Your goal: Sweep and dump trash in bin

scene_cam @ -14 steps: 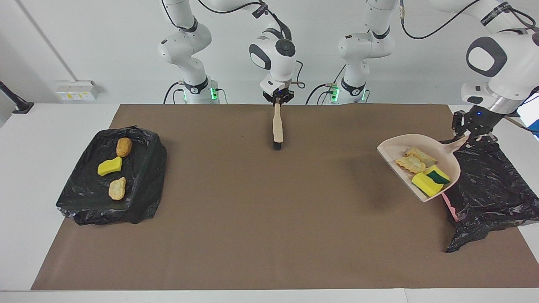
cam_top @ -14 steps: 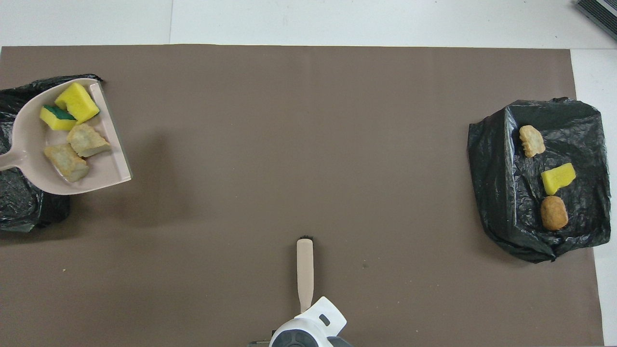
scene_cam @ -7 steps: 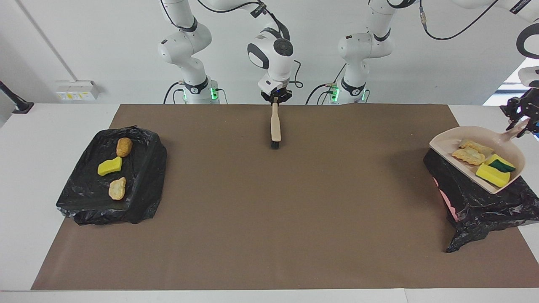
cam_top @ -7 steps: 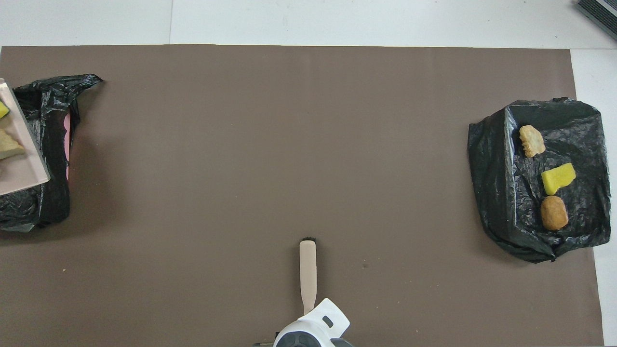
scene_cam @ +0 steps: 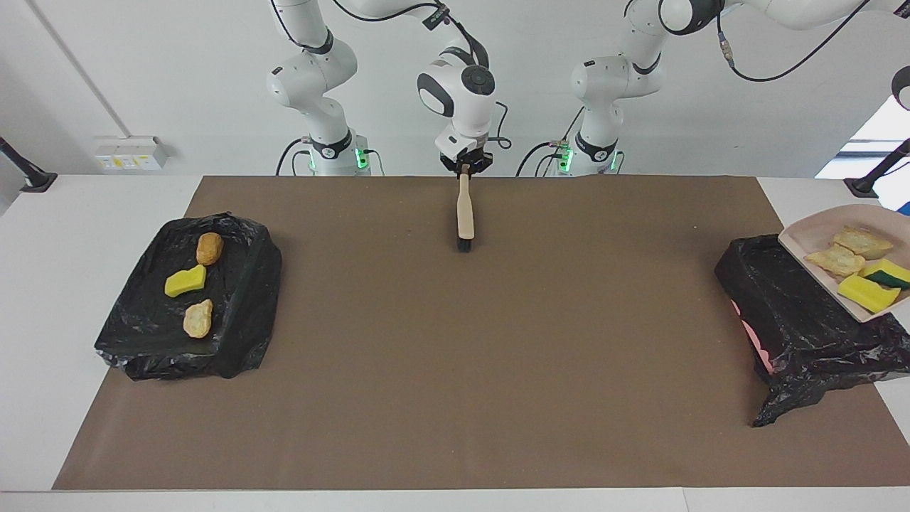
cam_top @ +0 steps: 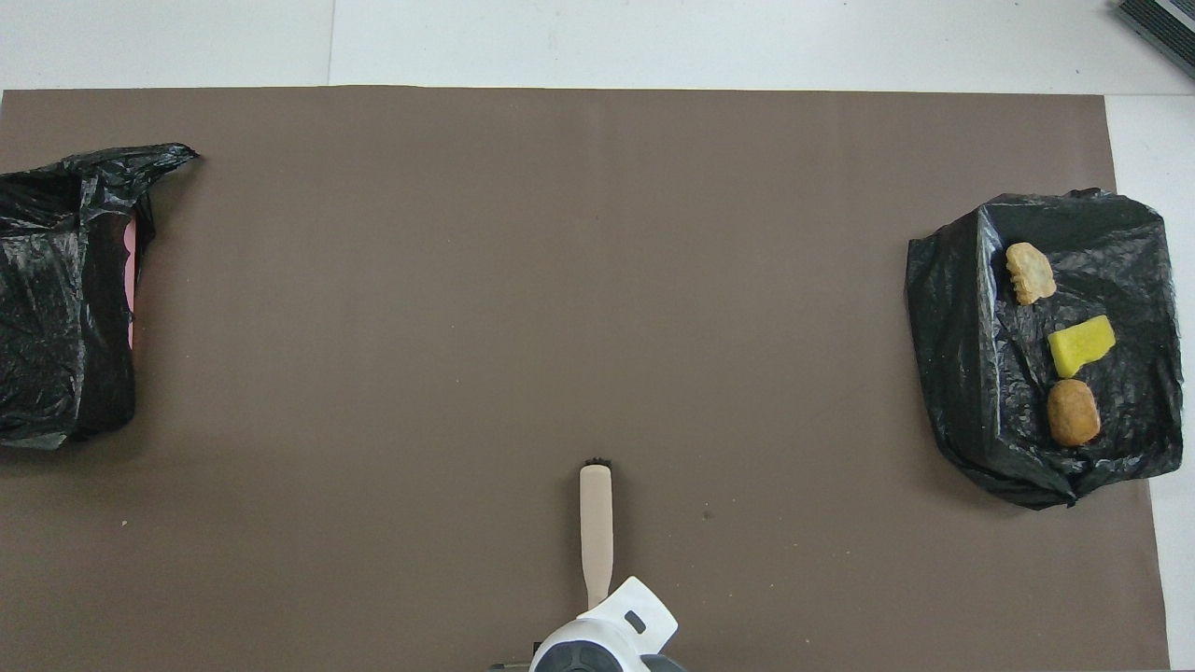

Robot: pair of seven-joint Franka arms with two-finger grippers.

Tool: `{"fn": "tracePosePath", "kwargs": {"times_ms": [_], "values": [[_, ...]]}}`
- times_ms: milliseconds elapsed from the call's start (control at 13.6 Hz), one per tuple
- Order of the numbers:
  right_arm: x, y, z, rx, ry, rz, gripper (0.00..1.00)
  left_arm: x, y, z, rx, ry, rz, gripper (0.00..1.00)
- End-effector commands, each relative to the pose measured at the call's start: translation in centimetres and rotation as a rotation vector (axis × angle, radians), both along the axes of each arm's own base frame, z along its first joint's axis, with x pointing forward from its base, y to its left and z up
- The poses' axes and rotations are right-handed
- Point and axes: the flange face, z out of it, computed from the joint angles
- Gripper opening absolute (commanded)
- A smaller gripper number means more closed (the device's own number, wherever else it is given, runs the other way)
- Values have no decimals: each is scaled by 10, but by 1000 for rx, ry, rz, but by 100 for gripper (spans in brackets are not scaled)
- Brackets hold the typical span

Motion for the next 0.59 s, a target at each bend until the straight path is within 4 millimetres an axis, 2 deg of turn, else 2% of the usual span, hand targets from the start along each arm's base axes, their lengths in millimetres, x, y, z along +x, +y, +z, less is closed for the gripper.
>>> {"fn": "tracePosePath", "kwargs": {"times_ms": [0,295,516], "values": [[19,5,12,44,-13,14,100,4,3,-9,105,48,-62,0],[86,-7,59,127,-91,-57,100,9,-6,-12,185,108,-98,0],[143,-43,89,170,-139,-84,100,9,-15,-9,254,148,-74,0]]}}
